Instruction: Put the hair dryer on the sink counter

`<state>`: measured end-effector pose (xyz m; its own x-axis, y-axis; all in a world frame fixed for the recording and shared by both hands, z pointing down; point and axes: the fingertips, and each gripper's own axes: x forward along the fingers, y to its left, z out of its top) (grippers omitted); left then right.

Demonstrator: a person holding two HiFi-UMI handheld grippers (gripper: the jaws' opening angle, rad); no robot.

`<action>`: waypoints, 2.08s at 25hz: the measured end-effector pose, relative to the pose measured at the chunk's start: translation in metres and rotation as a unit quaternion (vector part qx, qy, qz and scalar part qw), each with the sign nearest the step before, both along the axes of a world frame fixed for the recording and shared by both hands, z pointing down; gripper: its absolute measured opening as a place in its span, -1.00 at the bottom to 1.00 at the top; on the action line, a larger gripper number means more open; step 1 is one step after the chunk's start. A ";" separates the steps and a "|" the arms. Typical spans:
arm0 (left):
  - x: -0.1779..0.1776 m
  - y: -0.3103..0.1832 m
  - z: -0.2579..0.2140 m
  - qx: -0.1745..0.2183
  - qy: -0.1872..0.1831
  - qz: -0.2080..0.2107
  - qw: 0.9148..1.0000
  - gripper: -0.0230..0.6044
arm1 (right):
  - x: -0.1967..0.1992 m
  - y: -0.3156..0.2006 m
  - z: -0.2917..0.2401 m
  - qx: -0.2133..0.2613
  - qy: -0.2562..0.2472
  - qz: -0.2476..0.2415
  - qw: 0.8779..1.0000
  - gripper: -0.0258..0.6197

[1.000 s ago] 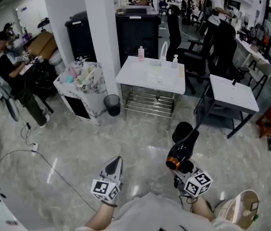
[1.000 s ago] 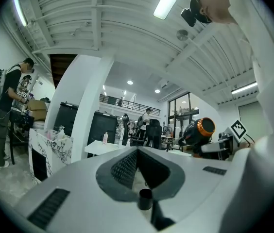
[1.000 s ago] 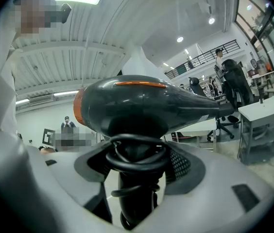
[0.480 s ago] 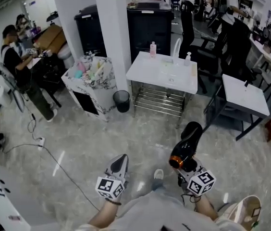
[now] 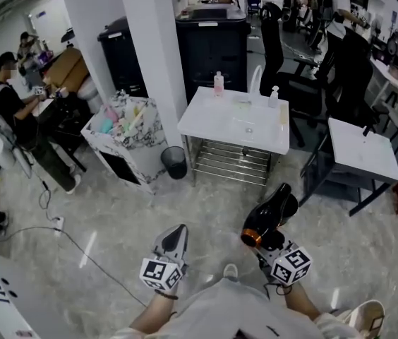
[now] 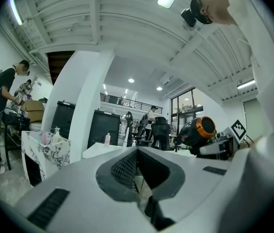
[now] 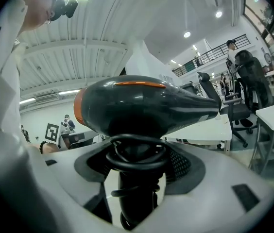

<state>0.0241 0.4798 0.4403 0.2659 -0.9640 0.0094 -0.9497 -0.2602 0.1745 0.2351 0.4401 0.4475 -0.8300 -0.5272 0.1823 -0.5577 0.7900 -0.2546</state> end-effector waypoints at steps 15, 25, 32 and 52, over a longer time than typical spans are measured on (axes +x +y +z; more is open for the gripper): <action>0.030 -0.139 -0.012 0.000 -0.006 -0.016 1.000 -0.85 | 0.022 -0.141 0.001 -0.008 -0.009 -0.021 1.000 0.04; 0.014 -0.169 -0.008 -0.012 -0.004 -0.043 0.999 -0.85 | 0.017 -0.184 0.000 -0.002 -0.004 -0.037 0.999 0.04; 0.001 -0.211 -0.003 -0.011 -0.004 -0.029 1.000 -0.85 | 0.006 -0.210 -0.002 -0.009 -0.011 -0.028 1.000 0.04; -0.129 -0.412 -0.003 -0.001 0.010 0.013 1.000 -0.85 | -0.150 -0.377 0.000 -0.006 0.013 -0.028 0.999 0.04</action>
<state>-0.1046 0.0676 0.4376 0.2914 -0.9566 0.0056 -0.9389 -0.2849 0.1932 0.0854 0.0635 0.4480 -0.8534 -0.4768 0.2106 -0.5186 0.8174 -0.2508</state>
